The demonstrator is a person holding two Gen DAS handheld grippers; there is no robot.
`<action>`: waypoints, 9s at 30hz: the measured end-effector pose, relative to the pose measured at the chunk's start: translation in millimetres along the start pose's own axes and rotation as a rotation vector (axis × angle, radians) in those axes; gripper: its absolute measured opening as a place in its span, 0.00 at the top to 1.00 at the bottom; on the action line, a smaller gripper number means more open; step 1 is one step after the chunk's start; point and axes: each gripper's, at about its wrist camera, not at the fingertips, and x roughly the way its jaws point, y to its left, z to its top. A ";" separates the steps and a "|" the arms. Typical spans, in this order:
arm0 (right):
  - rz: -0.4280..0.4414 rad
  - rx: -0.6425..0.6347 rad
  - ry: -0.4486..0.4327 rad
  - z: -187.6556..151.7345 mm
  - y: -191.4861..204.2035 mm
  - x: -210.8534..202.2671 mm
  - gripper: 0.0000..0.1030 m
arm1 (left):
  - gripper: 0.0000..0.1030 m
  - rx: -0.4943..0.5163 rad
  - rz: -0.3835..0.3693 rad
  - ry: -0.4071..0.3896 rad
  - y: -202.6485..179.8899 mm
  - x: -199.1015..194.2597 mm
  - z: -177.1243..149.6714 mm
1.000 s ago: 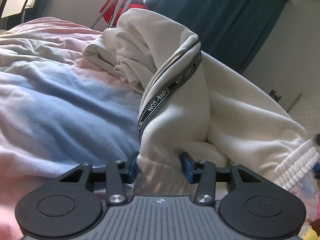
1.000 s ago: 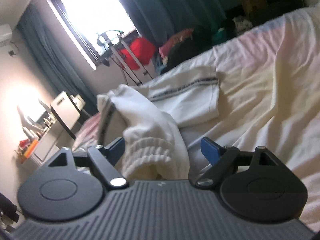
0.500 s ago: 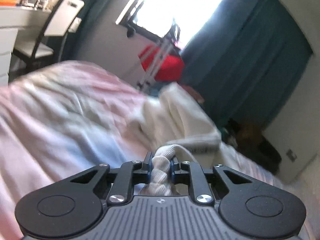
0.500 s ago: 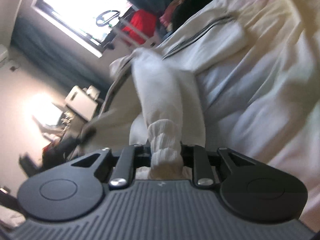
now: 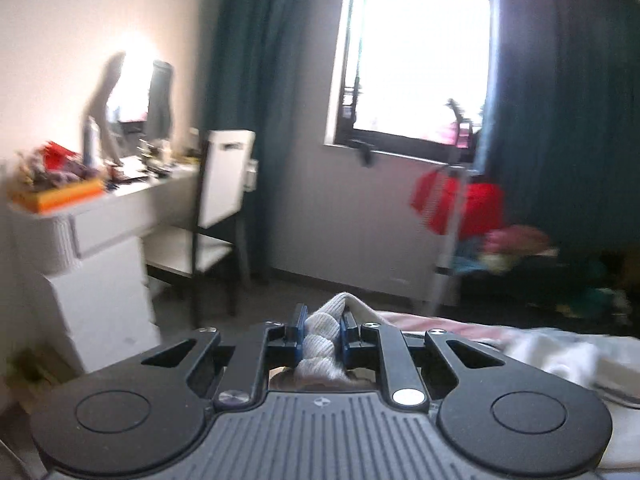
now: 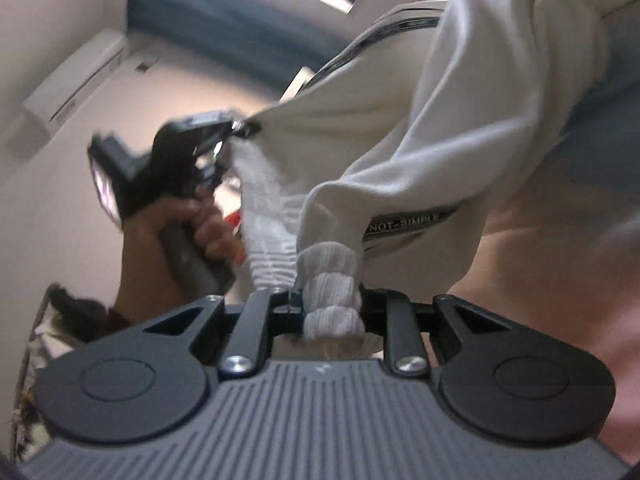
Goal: Fold clothes
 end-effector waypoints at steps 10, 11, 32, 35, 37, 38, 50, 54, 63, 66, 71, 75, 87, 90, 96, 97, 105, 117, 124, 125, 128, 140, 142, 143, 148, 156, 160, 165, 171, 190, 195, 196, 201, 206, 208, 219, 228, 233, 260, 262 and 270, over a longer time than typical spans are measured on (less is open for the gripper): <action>-0.074 -0.072 0.086 -11.9 -11.7 79.7 0.75 | 0.80 0.024 0.101 0.067 51.2 85.8 -7.9; -0.079 -0.087 0.087 -10.7 -10.7 77.9 0.73 | 0.79 0.023 0.095 0.068 50.9 86.4 -9.7; -0.490 -0.549 -0.112 52.0 35.7 -222.2 0.20 | 0.23 0.220 -0.272 0.039 -177.1 -25.6 -85.6; -0.593 -0.552 -0.177 62.6 22.1 -282.2 0.19 | 0.23 0.254 -0.291 0.064 -230.7 -6.6 -106.0; -0.661 -0.536 -0.226 71.4 4.7 -313.3 0.19 | 0.23 0.274 -0.285 0.083 -263.1 10.1 -119.2; -0.684 -0.521 -0.245 75.9 -4.5 -320.8 0.19 | 0.23 0.288 -0.278 0.094 -278.5 21.3 -124.4; -0.804 -0.395 -0.360 143.5 -114.3 -308.1 0.20 | 0.52 0.486 -0.136 0.073 -370.3 159.0 -143.2; -0.844 -0.387 -0.371 153.9 -130.2 -303.6 0.20 | 0.90 0.482 -0.148 0.073 -377.5 160.9 -136.9; -0.801 -0.427 -0.397 137.5 -104.3 -316.2 0.20 | 0.95 0.552 -0.227 -0.021 -373.1 32.2 -135.3; -0.765 -0.455 -0.426 122.8 -82.0 -328.4 0.20 | 0.95 0.535 -0.266 -0.036 -368.5 -28.7 -144.0; -0.679 -0.448 -0.446 99.9 -59.1 -351.2 0.20 | 0.95 0.494 -0.335 -0.006 -355.7 -118.6 -174.5; -0.623 -0.387 -0.452 88.2 -57.9 -364.4 0.20 | 0.95 0.470 -0.361 0.004 -336.0 -168.8 -202.6; -0.561 -0.062 -0.413 88.2 -126.1 -357.8 0.19 | 0.95 0.337 -0.377 0.045 -281.4 -207.3 -249.2; -0.571 0.061 -0.437 90.9 -148.5 -365.9 0.19 | 0.95 0.316 -0.406 0.034 -276.4 -203.8 -255.1; -0.533 0.244 -0.501 96.8 -183.5 -369.5 0.19 | 0.95 0.181 -0.500 0.062 -254.8 -189.5 -248.6; -0.514 0.270 -0.505 99.9 -191.0 -367.0 0.22 | 0.95 0.152 -0.513 0.068 -250.0 -187.0 -245.7; -0.486 0.296 -0.477 140.9 -229.2 -335.3 0.24 | 0.95 0.011 -0.530 0.090 -213.9 -164.6 -227.2; -0.619 0.316 -0.684 194.1 -256.8 -357.9 0.89 | 0.95 0.045 -0.577 0.123 -223.1 -161.5 -239.3; -0.711 0.138 -0.739 206.9 -209.9 -406.5 0.94 | 0.94 0.097 -0.626 0.151 -241.3 -167.1 -251.7; -0.724 0.123 -0.754 207.5 -202.4 -417.1 0.94 | 0.94 0.120 -0.637 0.155 -245.3 -167.4 -254.6; -0.761 0.110 -0.792 207.1 -185.7 -453.7 0.94 | 0.93 0.170 -0.659 0.189 -258.8 -164.7 -265.8; -0.754 0.409 -0.705 140.0 -238.3 -528.7 0.94 | 0.67 0.246 -0.653 0.270 -278.8 -159.2 -297.6; -0.735 0.438 -0.707 137.1 -239.6 -529.1 0.94 | 0.56 0.229 -0.647 0.298 -278.7 -158.3 -298.2; -0.729 0.430 -0.716 136.3 -236.8 -528.5 0.94 | 0.54 0.216 -0.646 0.312 -276.9 -157.4 -298.2; -0.788 0.366 -0.731 138.5 -227.0 -516.6 0.94 | 0.38 0.043 -0.602 0.396 -249.0 -157.8 -291.6; -0.840 0.309 -0.713 142.2 -225.7 -518.3 0.94 | 0.20 -0.355 -0.374 0.335 -166.1 -159.0 -261.9; -0.841 0.323 -0.704 144.1 -231.0 -518.1 0.94 | 0.20 -0.505 -0.146 0.330 -124.1 -145.9 -249.6; -0.857 0.327 -0.685 145.1 -237.0 -516.5 0.94 | 0.20 -0.665 0.059 0.291 -82.9 -131.2 -241.5; -0.841 0.368 -0.703 143.9 -242.4 -517.3 0.94 | 0.23 -0.879 0.237 0.217 -38.5 -115.0 -236.7; -0.802 0.351 -0.812 136.1 -225.9 -541.6 0.95 | 0.94 -0.924 0.232 0.155 67.5 -169.2 -175.9; -0.835 0.324 -0.895 121.8 -196.6 -554.3 0.95 | 0.94 -0.928 0.136 0.243 105.1 -185.8 -162.7; -0.866 0.304 -0.900 118.8 -190.6 -555.0 0.95 | 0.94 -0.911 0.135 0.263 109.1 -186.9 -165.2; -0.998 0.369 -0.859 100.6 -189.6 -555.4 0.95 | 0.93 -0.752 0.169 0.335 102.7 -176.3 -179.0; -1.071 0.446 -0.783 98.2 -205.5 -549.4 0.94 | 0.86 -0.574 0.211 0.397 89.7 -161.7 -193.1; -1.076 0.432 -0.773 99.1 -202.5 -547.4 0.92 | 0.82 -0.517 0.218 0.412 84.8 -159.7 -194.6; -1.077 0.265 -0.844 106.7 -169.4 -543.9 0.23 | 0.25 -0.272 0.165 0.379 35.3 -189.9 -174.7; -1.018 -0.108 -0.785 107.9 -103.9 -500.5 0.23 | 0.08 -0.047 0.026 0.163 -67.6 -236.4 -148.5; -0.928 -0.308 -0.694 103.0 -73.7 -473.2 0.24 | 0.08 0.057 -0.055 0.070 -125.9 -255.0 -141.8; -0.722 -0.534 -0.535 67.2 -59.2 -382.3 0.23 | 0.06 0.245 -0.301 -0.071 -272.2 -213.7 -199.9; -0.676 -0.470 -0.470 75.8 -72.8 -367.4 0.23 | 0.06 0.250 -0.290 -0.054 -267.8 -197.4 -204.8; -0.632 -0.279 -0.303 136.4 -129.0 -265.8 0.23 | 0.06 0.207 -0.304 0.034 -241.6 -137.1 -204.5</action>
